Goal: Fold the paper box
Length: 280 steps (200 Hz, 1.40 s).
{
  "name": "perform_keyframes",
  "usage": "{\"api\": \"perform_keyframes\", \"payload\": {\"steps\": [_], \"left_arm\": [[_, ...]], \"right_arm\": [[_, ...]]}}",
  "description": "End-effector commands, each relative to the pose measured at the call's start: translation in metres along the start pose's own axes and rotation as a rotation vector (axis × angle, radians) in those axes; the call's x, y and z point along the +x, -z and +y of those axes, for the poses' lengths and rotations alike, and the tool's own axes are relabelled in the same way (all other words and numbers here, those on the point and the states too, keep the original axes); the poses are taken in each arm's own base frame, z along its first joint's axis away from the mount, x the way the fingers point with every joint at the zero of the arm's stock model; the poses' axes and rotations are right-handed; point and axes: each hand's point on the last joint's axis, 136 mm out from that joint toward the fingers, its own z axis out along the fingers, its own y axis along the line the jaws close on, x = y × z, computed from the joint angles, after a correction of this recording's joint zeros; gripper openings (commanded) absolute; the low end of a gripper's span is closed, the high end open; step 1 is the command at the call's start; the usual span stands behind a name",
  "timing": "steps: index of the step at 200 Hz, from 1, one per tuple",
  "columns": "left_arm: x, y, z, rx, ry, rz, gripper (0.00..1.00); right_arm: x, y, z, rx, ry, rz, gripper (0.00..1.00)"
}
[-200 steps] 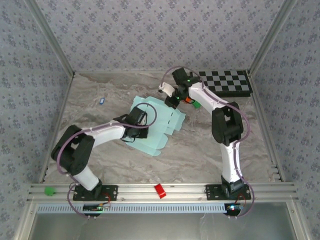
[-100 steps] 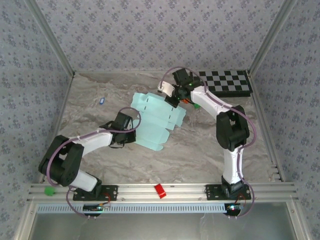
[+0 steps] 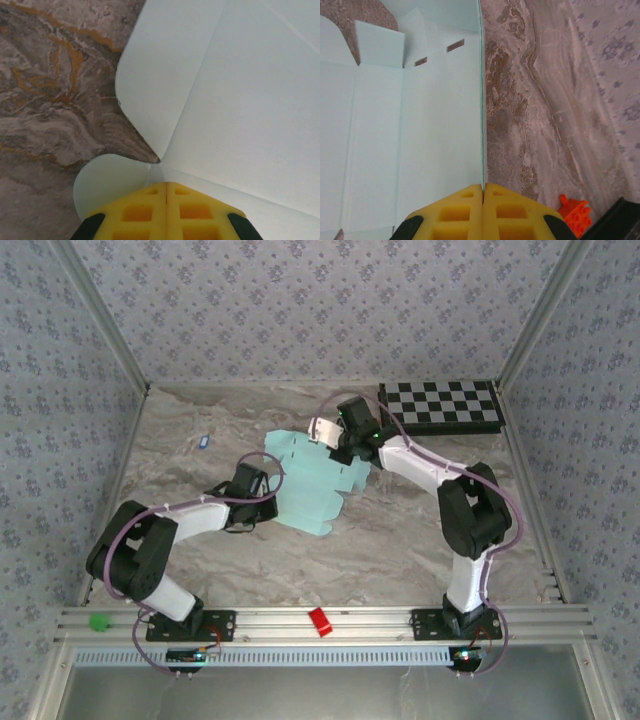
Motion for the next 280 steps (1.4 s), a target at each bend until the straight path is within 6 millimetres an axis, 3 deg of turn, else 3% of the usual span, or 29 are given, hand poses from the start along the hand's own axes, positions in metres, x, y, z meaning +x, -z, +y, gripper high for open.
{"api": "perform_keyframes", "payload": {"steps": [1,85,88,95,176,231,280], "left_arm": [[0.014,-0.012,0.009,-0.017,0.046,0.038,0.0],[0.018,-0.024,-0.014,-0.006,0.035,0.035,0.0],[0.018,-0.024,-0.015,-0.005,0.034,0.035,0.0],[0.018,-0.024,-0.018,-0.001,0.035,0.033,0.0],[0.018,-0.019,-0.031,0.039,0.029,0.021,0.0],[0.006,-0.005,-0.04,0.056,0.016,-0.017,0.0],[-0.027,0.043,-0.041,0.004,-0.043,-0.141,0.36]], "right_arm": [[-0.02,0.009,-0.006,0.107,0.112,-0.048,0.0],[-0.025,0.003,0.017,0.175,0.297,-0.054,0.0],[-0.015,-0.001,0.027,0.155,0.306,-0.039,0.0],[-0.014,-0.002,0.03,0.155,0.32,-0.039,0.0],[-0.001,-0.016,0.035,0.232,0.466,-0.023,0.0],[0.0,-0.018,0.035,0.259,0.504,-0.022,0.0],[-0.001,-0.016,0.032,0.25,0.519,-0.025,0.0]]}}
